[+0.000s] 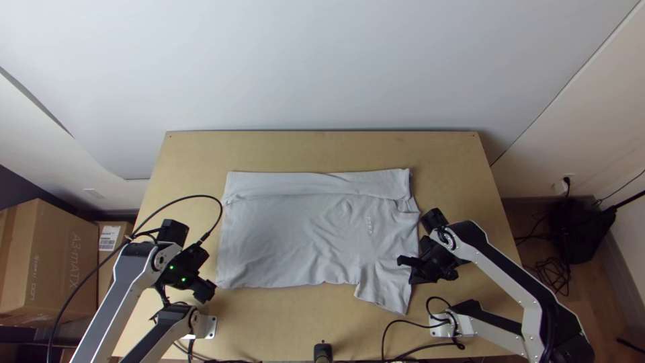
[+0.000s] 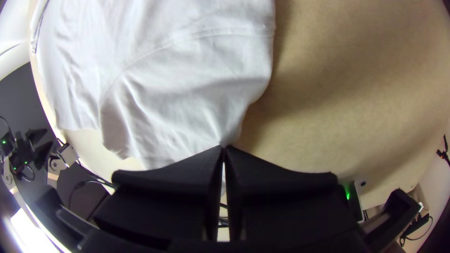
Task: Fold the t-shirt
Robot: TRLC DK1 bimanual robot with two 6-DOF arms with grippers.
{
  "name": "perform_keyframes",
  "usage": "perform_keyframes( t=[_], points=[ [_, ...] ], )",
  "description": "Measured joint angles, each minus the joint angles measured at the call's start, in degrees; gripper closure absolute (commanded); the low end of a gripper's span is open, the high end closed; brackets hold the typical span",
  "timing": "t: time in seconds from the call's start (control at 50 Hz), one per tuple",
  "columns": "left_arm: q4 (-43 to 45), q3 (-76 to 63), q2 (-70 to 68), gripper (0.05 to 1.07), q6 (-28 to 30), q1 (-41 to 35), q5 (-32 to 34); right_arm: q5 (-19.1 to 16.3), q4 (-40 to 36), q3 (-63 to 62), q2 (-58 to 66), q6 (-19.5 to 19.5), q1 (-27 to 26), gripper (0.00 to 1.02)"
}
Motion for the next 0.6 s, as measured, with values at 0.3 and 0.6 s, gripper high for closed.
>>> perform_keyframes(
  t=[0.3,0.6],
  points=[
    [8.90,-2.51,8.11,0.18,0.31,-6.86,-0.20,0.00,-1.62,1.27,-3.23,2.40,0.07,1.00],
    [13.53,-3.98,14.62,0.90,0.37,-11.30,-0.37,0.00,-1.64,1.27,-3.91,3.41,0.11,1.00]
  ],
)
